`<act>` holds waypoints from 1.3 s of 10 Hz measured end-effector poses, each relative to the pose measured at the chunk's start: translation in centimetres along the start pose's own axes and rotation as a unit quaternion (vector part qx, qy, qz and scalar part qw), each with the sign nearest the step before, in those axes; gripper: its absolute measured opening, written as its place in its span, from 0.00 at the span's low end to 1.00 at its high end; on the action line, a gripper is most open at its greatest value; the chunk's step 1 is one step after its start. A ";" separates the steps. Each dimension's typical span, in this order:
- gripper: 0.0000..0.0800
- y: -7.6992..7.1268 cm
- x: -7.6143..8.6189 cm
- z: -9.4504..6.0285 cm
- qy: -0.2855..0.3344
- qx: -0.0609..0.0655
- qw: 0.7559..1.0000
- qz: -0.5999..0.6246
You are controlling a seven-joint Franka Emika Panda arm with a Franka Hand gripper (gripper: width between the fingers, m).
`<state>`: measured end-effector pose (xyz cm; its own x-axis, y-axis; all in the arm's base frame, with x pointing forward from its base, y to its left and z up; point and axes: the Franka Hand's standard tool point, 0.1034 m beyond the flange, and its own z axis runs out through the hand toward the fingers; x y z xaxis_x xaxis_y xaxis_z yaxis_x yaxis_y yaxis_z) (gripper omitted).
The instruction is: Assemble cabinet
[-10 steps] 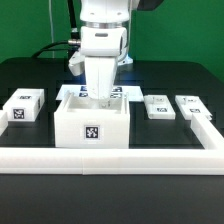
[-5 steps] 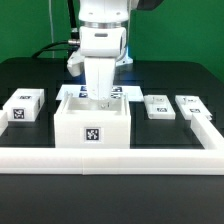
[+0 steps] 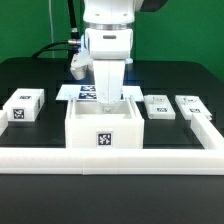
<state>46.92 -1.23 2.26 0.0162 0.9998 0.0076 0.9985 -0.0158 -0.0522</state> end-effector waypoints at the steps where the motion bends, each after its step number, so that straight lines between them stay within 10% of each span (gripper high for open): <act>1: 0.34 0.0 0.0 0.0 0.000 0.000 1.000 0.000; 8: 0.34 3.2 6.3 -0.1 0.011 -0.012 0.999 0.033; 13: 0.34 3.3 9.6 -0.3 0.007 0.003 0.999 0.044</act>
Offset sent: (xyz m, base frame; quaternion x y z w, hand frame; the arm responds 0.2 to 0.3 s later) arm 0.0255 0.0440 0.0021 -0.0060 -0.0025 -0.0028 1.0000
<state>50.40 8.32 2.44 0.1040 0.9944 0.0163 0.9929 -0.1029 -0.0600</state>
